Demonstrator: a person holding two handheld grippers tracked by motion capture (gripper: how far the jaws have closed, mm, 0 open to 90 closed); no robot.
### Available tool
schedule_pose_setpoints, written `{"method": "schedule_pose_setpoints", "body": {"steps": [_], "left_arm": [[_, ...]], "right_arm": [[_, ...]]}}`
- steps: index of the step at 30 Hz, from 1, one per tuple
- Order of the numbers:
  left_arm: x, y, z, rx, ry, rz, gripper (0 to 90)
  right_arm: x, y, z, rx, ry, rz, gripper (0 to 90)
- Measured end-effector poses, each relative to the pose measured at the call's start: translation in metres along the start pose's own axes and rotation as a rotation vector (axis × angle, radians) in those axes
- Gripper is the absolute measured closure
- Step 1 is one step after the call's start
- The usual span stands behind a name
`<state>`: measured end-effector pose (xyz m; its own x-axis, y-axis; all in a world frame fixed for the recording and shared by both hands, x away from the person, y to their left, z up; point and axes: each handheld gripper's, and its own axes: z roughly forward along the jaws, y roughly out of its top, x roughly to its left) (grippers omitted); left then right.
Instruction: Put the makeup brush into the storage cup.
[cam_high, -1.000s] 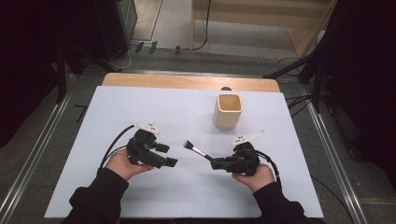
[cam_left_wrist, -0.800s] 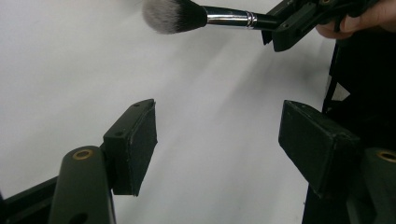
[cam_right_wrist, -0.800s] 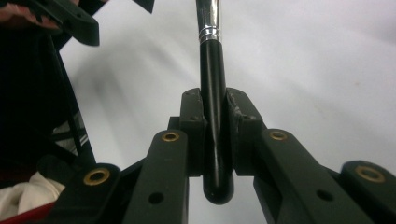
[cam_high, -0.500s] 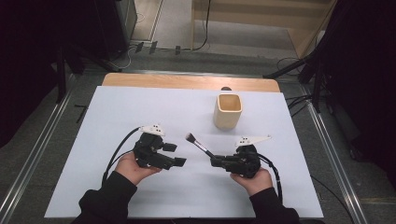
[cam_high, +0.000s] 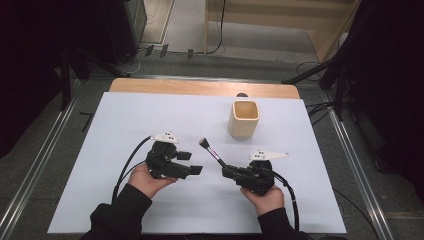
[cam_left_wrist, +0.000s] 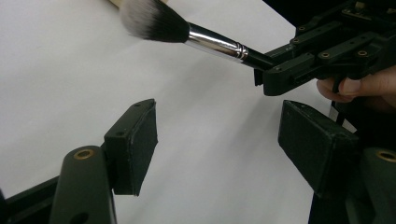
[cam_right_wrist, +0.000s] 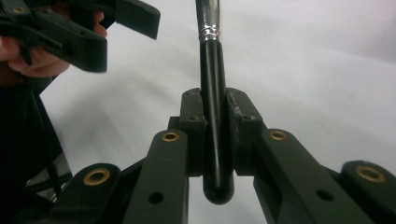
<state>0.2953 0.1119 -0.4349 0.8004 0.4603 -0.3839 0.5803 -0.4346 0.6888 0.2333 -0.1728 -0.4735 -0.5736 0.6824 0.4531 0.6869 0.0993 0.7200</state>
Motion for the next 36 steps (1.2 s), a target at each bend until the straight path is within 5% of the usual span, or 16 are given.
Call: {"method": "schedule_pose_setpoints", "body": {"steps": [13, 17, 36], "left_arm": [[0.0, 0.002, 0.0, -0.01, 0.005, -0.02, 29.4], [0.003, 0.002, 0.001, -0.015, -0.026, -0.04, 29.3], [-0.002, 0.005, 0.01, -0.025, -0.02, -0.038, 28.9]], "right_arm": [[0.023, -0.007, 0.007, -0.094, -0.109, 0.035, 79.6], [0.024, -0.011, 0.008, -0.123, -0.103, 0.064, 79.6], [0.028, -0.041, 0.022, -0.237, -0.118, 0.137, 79.6]]}}
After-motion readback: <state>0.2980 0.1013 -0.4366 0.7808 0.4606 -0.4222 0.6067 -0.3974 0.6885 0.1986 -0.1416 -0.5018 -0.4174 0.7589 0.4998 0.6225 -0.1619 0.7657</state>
